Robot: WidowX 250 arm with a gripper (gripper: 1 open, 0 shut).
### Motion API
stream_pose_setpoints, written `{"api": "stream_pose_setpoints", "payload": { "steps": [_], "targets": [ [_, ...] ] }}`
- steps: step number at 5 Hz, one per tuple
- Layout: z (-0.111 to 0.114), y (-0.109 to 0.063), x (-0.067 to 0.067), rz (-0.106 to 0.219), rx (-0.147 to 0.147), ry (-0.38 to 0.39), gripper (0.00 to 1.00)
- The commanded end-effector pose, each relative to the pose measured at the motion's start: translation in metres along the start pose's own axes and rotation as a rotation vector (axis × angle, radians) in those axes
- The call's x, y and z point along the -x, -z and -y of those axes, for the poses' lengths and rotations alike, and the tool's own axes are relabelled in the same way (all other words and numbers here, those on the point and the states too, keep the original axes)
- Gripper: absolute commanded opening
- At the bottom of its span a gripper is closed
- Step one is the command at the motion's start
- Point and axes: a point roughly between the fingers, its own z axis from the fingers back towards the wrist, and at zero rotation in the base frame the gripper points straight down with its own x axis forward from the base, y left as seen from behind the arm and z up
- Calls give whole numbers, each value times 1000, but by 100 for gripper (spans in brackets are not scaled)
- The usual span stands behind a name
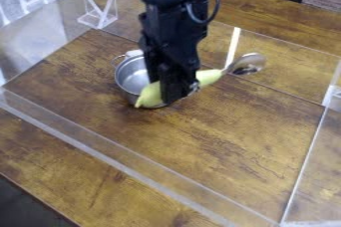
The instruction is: Move the green spoon to the right
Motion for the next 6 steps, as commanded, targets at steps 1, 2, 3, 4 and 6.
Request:
{"api": "stream_pose_setpoints", "payload": {
  "steps": [1, 2, 3, 4, 6],
  "targets": [
    [-2, -23, -7, 66, -28, 28, 0],
    [-5, -24, -11, 56, -23, 50, 0],
    [-22, -19, -6, 47, -25, 47, 0],
    [-37, -14, 2, 39, -25, 42, 0],
    [-35, -4, 16, 28, -35, -34, 0]
  ]
}}
